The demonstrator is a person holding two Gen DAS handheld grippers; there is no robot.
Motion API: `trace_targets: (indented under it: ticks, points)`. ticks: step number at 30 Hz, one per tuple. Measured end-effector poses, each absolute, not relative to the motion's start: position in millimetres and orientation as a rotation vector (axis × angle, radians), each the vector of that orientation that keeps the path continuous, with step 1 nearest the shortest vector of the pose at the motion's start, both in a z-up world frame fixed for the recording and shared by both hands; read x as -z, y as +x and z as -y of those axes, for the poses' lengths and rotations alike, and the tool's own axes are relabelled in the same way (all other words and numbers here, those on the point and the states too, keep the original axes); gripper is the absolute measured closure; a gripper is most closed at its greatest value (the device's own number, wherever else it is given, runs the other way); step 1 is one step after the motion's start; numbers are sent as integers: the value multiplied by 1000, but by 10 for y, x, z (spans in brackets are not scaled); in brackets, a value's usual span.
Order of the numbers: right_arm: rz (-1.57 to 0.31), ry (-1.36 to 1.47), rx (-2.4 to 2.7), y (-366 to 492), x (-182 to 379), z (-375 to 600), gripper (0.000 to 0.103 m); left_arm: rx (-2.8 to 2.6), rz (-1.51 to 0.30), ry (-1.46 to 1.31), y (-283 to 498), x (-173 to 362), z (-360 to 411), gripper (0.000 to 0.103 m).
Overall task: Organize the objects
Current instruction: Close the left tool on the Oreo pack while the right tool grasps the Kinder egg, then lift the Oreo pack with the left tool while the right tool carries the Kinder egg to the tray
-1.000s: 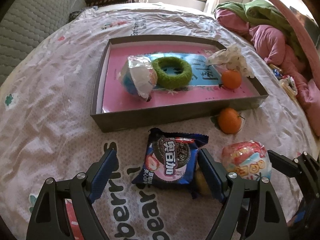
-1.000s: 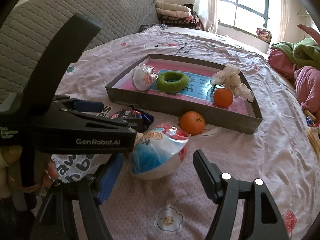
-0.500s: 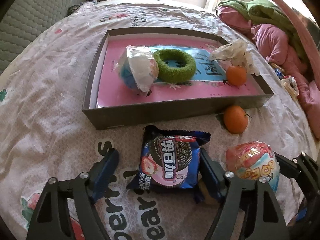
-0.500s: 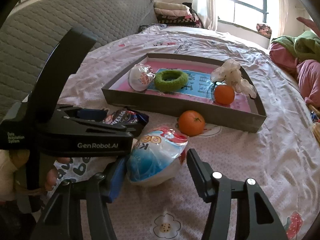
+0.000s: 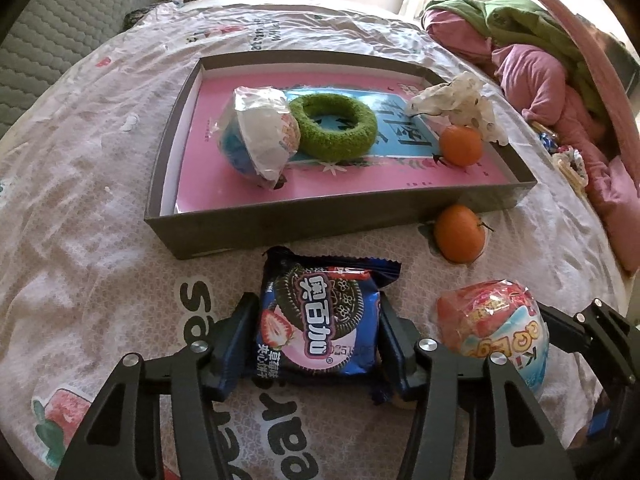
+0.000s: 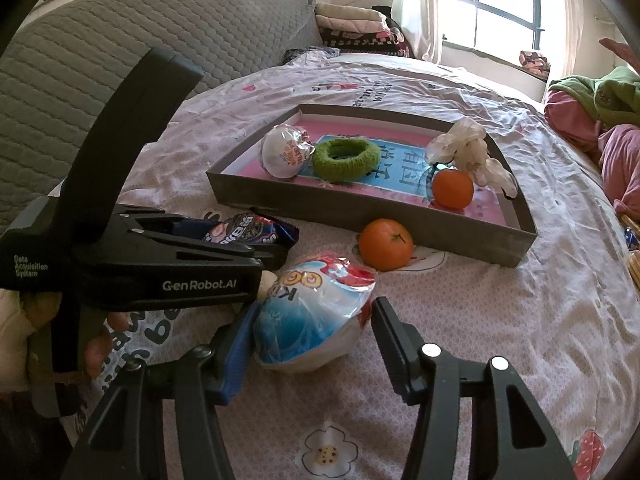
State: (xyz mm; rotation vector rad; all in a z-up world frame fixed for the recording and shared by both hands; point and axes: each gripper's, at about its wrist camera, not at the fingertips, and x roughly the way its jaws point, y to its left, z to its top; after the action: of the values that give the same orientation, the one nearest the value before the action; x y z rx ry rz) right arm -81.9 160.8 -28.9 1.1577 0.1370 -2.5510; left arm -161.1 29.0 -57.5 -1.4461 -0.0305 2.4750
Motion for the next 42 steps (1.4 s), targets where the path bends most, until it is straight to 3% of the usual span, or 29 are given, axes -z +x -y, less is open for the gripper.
trace_targets:
  ticks: [42]
  points:
    - [-149, 1074, 2624, -798, 51, -1771, 47, -2599, -32, -1261, -1308, 126, -190, 50]
